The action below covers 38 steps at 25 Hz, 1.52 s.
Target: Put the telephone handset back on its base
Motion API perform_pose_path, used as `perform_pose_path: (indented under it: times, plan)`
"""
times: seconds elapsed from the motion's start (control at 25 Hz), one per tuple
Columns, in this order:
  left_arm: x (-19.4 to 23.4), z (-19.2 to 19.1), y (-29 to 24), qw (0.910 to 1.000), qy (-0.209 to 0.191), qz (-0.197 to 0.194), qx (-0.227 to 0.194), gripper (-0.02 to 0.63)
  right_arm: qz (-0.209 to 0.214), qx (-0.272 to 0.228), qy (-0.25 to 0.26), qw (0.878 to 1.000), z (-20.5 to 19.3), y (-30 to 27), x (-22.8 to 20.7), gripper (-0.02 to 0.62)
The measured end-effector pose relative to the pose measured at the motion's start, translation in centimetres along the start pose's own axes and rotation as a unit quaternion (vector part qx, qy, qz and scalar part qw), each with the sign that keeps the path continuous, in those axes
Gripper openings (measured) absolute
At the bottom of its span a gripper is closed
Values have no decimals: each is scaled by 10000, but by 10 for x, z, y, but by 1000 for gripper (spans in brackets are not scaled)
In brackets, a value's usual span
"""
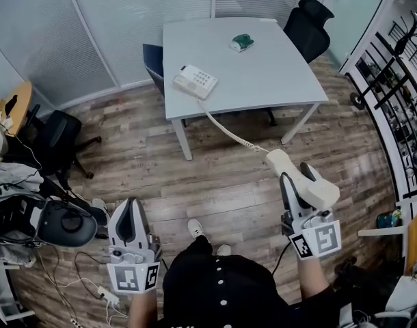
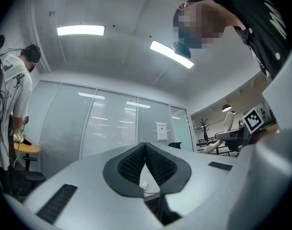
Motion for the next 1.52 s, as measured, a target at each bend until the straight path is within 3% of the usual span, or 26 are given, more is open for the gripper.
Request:
perform_pose_path:
  times: [0.84,1.16,1.52]
  plan:
    - [78,9,-103,9995,99,-290,-62,15,-312,75,142,9994,12,-113,-1,228]
    - [127,-1,-126,9991,172,-374,30,15,-446,184,209,9986,4,-150,24,227]
    - [108,-14,-158,9990,125,-402,170,15,-422,220,104,9988,-10,-169,-7,227]
Point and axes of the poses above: the fingertips, and each gripper's own axes: y backward along the fingers, x to its left, z out of its top, the point moved 6 cm from there along y, backward along the fingers, and after that the axes turned 13 degrees about y, right-handed, at the moved point
